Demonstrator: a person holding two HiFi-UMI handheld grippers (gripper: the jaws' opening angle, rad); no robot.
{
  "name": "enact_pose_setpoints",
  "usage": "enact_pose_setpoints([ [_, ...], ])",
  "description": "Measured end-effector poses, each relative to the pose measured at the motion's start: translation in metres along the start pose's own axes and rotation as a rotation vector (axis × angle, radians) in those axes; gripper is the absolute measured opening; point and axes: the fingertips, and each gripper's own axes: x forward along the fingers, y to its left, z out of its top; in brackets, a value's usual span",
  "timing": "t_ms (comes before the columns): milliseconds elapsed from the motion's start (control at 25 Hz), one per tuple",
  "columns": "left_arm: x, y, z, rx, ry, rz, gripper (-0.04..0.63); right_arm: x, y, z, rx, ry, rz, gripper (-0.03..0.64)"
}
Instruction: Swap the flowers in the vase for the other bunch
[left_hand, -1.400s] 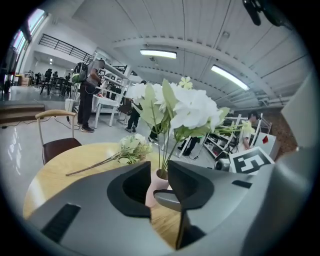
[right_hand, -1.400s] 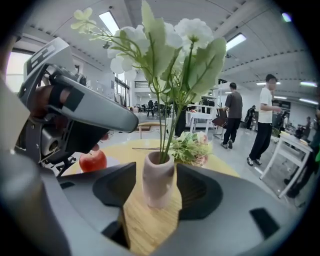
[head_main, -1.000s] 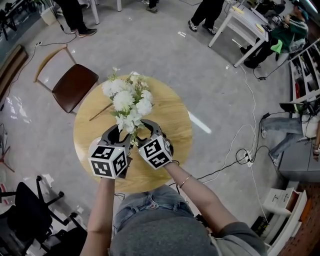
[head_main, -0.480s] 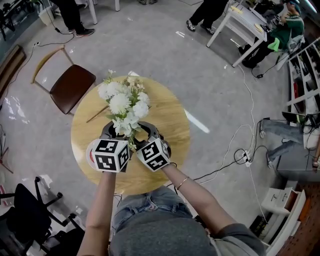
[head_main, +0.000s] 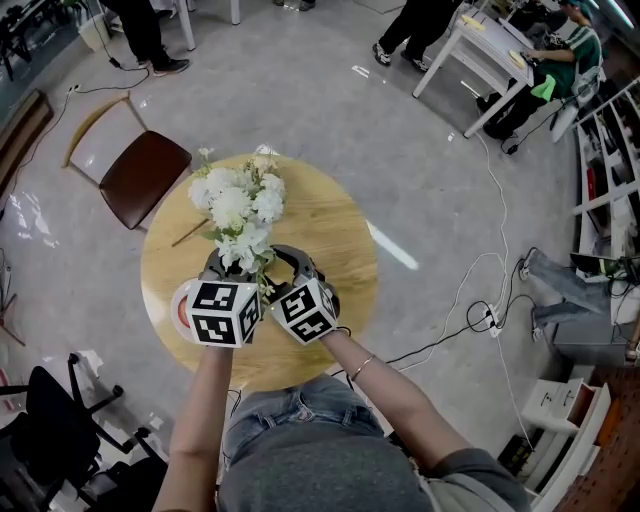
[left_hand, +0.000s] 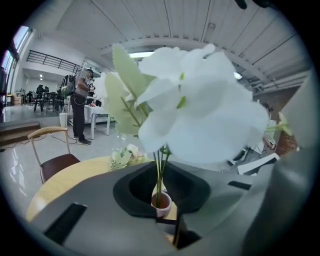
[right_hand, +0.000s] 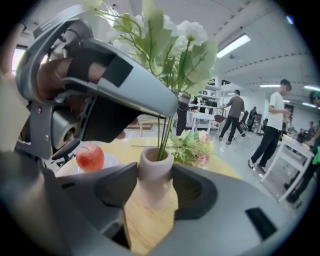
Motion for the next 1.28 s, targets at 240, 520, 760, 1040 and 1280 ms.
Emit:
enact_pose_setpoints([
  [240,-0.009,-0.006,0.023,0.029,-0.058,0.014,0.034,-0.001,-0.002,-0.002,-0.002,-0.003,0.0,0.225],
  [520,-0.031,-0.007,0.054,0.034,-0.134,0.024,0.032,-0.001,0.0,-0.003,-0.01,-0.005,0.001,0.227],
  [760,-0.05,-0.006,0.086,0.02,-0.198,0.02,0.032,-0.002,0.0,-0.003,-0.016,0.001,0.007,0.226],
  [1040,-0.07,-0.008,0.12,0.023,-0.257,0.01,0.031,-0.004,0.002,-0.001,-0.026,-0.005,0.011,0.227],
  [1280,-0.091,-0.008,0.148,0.038,-0.313,0.0,0.031,-0.002,0.003,0.001,-0.026,-0.006,0.013,0.227],
])
